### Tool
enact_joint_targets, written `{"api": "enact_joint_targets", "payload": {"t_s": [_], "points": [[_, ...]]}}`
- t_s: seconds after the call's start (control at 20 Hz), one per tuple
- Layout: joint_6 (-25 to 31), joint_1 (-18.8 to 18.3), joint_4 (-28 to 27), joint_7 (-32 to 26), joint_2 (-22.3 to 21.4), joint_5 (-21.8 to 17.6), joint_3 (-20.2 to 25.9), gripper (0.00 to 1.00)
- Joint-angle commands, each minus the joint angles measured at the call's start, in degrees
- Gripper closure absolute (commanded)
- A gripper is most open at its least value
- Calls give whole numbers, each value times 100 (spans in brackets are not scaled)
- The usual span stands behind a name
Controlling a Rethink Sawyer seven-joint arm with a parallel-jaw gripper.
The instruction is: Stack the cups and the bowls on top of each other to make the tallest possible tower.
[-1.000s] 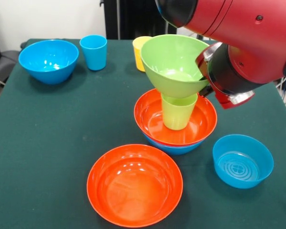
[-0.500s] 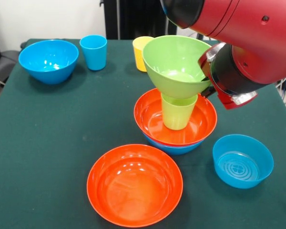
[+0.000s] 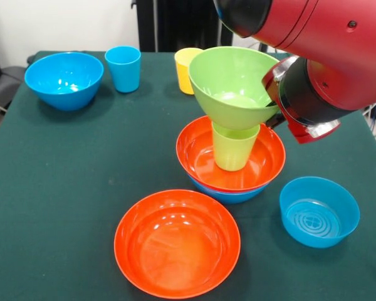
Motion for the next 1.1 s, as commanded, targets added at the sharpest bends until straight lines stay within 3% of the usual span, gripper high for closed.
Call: {"api": "enact_joint_targets", "payload": {"t_s": [0.05, 0.55, 1.1], "points": [[-203, 84, 70, -523, -65, -235, 450, 100], [131, -14, -337, -465, 21, -73, 233, 100], [75, -200, -805, -338, 378, 232, -65, 100]]}}
